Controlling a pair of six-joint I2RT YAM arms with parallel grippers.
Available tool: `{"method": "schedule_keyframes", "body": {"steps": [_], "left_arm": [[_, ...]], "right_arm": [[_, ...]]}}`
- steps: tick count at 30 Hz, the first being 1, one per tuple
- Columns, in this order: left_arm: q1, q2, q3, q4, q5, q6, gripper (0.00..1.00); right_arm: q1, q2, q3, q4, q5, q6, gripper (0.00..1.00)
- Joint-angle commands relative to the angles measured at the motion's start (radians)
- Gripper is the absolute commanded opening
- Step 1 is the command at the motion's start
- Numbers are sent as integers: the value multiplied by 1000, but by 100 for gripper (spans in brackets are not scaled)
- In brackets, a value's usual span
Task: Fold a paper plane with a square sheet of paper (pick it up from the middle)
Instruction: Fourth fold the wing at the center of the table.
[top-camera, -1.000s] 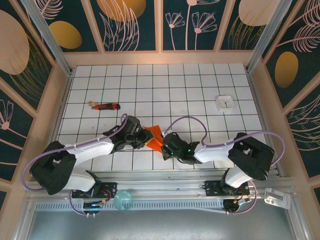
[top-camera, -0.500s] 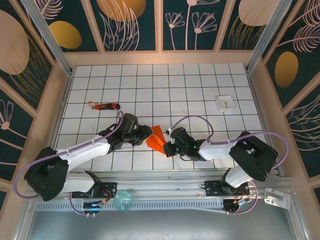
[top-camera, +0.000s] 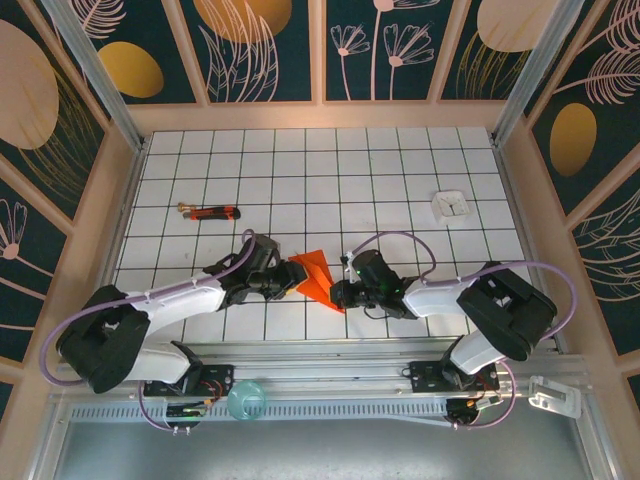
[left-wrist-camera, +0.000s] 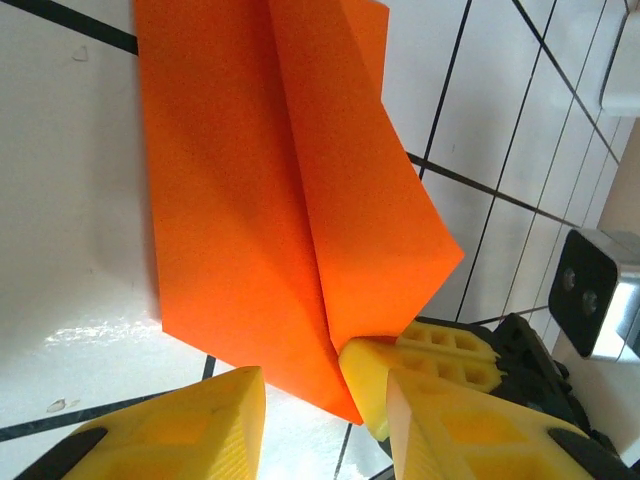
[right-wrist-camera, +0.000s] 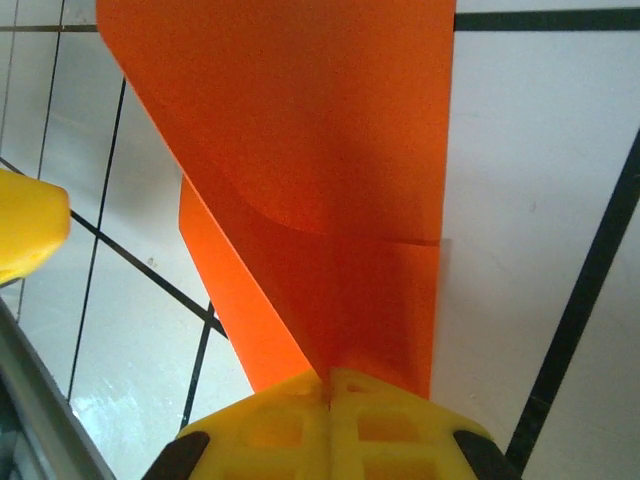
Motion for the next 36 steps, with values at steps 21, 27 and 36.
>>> {"method": "schedule_keyframes", "body": {"steps": [21,27,36], "left_arm": [[-21,109,8,182,123,85,28],[-40,180,37,252,159,67,16],[-27,252,89,262,162,92,13]], "right_arm": [[-37,64,-40,83,-93,142,0],[-42,67,-41,88,-95,146,0],[-47,72,-43,85,-95,142,0]]}}
